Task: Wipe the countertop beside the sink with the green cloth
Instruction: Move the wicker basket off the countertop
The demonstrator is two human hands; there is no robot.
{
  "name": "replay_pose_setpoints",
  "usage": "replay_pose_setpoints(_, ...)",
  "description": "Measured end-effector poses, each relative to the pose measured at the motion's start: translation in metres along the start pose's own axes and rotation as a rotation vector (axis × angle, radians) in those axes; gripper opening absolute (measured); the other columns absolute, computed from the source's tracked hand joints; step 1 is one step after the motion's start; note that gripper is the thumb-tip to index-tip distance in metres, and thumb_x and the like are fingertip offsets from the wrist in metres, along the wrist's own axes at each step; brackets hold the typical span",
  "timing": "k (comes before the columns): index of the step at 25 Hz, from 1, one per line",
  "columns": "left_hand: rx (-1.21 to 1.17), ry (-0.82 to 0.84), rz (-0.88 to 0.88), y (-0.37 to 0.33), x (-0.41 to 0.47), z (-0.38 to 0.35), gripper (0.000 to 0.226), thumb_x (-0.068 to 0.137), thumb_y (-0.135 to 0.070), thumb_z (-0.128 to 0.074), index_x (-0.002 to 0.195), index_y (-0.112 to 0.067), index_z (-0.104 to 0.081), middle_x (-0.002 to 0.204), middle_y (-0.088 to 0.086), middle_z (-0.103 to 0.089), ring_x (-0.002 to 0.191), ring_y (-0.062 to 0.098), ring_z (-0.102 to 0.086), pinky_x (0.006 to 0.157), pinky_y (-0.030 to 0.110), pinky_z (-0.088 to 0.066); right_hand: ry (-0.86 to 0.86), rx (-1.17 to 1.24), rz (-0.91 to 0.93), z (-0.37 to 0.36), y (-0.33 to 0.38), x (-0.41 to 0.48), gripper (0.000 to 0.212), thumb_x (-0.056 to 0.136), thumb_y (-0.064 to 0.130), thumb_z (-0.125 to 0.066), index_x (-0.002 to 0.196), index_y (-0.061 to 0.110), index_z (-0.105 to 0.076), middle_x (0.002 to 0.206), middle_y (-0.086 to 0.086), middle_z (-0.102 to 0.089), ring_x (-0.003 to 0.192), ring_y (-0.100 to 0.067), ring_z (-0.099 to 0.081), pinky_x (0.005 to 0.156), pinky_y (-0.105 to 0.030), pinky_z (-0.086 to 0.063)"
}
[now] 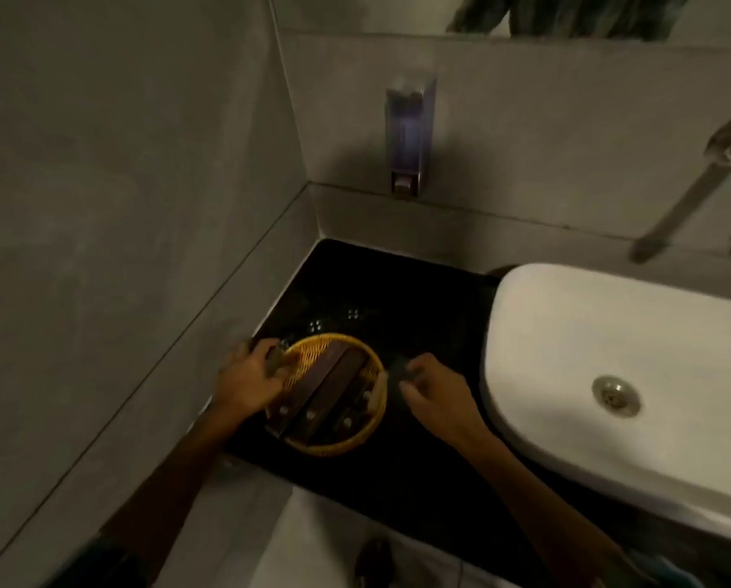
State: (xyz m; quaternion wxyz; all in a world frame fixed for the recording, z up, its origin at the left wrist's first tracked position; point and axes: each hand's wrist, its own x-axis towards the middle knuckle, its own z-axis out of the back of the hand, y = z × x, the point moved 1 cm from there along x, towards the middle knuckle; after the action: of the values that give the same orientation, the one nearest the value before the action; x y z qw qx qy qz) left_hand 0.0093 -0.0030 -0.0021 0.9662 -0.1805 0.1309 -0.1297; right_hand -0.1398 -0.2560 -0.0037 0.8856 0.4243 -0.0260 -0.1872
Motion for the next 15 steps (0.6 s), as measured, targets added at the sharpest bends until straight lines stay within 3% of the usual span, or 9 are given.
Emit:
replay_pose_setpoints(3,-0.23,0.055,0.024,0.021,0.001,-0.011,0.047,0.091,-0.026,-0.057,0.137,-0.023,-0.047,0.133,0.018,-0.056,0.119,0.037,-0.055,0.102,0.051,-0.045,0.166,0.021,-0.104,-0.03,0.002,0.011,0.046,0.095,0.038,-0.052,0.132,0.014,-0.044,0.106,-0.014,-0.07,0.095,-0.027,-0.066,0.079,-0.036,-0.052)
replay_pose_setpoints(6,-0.433,0.023,0.122,0.018,-0.001,-0.017,0.04,0.093,-0.022,-0.055,0.133,-0.018,-0.051,0.125,0.018,-0.063,0.114,0.036,-0.059,0.099,0.054,-0.048,0.203,0.267,-0.243,-0.04,0.006,0.019,0.042,0.096,0.027,-0.053,0.134,0.013,-0.043,0.103,-0.015,-0.073,0.09,-0.021,-0.07,0.076,-0.032,-0.055)
replay_pose_setpoints(11,-0.533,-0.019,0.149,-0.001,-0.018,-0.014,0.038,0.089,-0.027,-0.063,0.125,-0.02,-0.058,0.1,0.011,-0.072,0.095,0.029,-0.067,0.089,0.048,-0.054,-0.01,0.45,-0.357,-0.025,-0.009,-0.015,0.029,0.089,0.015,-0.063,0.117,0.018,-0.056,0.079,-0.007,-0.073,0.068,-0.01,-0.068,0.072,-0.035,-0.058)
replay_pose_setpoints(15,-0.631,0.125,0.082,-0.034,-0.067,-0.035,0.038,0.088,-0.026,-0.065,0.125,-0.023,-0.059,0.095,0.0,-0.068,0.085,0.012,-0.067,0.076,0.034,-0.055,-0.186,0.584,-0.449,0.008,-0.041,-0.087,0.034,0.082,0.011,-0.073,0.109,0.023,-0.055,0.09,-0.006,-0.071,0.073,-0.011,-0.071,0.056,-0.02,-0.055)
